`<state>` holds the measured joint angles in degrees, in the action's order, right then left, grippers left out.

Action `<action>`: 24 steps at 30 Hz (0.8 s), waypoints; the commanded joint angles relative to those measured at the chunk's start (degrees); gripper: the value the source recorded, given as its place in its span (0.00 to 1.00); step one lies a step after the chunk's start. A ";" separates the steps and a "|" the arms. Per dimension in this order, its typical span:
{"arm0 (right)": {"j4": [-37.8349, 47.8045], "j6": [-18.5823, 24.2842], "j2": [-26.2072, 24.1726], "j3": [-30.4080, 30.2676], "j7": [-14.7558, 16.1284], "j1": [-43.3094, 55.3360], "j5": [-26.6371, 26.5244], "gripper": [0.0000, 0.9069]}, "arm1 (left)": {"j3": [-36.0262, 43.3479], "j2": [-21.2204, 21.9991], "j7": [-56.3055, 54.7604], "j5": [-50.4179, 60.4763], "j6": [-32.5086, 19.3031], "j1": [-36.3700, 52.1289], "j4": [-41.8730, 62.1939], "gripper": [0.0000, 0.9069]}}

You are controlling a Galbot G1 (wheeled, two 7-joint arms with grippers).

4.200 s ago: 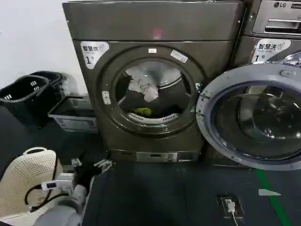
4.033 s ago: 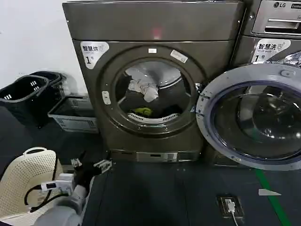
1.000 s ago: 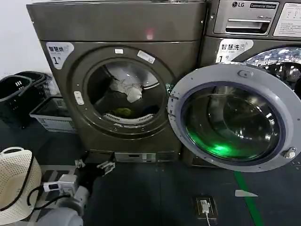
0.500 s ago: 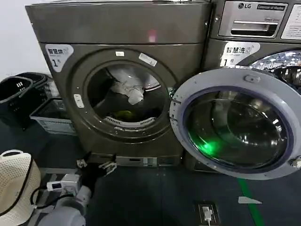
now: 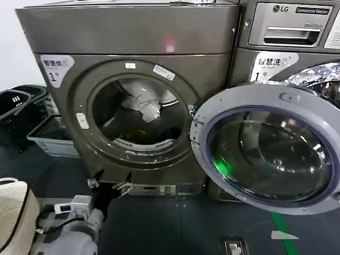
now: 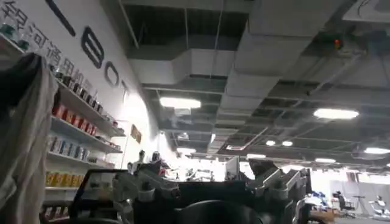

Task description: Grasp the clothes from the dryer.

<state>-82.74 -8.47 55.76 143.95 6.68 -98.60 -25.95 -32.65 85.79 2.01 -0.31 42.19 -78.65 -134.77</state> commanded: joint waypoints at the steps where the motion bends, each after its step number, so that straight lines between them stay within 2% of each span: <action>1: -0.18 0.01 0.11 -0.16 -0.02 0.14 0.03 1.00 | -0.05 -0.07 0.00 0.09 2.81 -0.09 0.10 1.00; 24: -0.56 -0.06 0.55 -0.43 0.02 0.28 0.06 1.00 | 0.02 -0.21 0.19 0.39 2.81 -0.22 0.02 1.00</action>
<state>-83.13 -8.48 56.28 143.65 6.73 -98.45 -25.91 -32.63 85.65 2.18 -0.02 42.19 -78.71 -134.51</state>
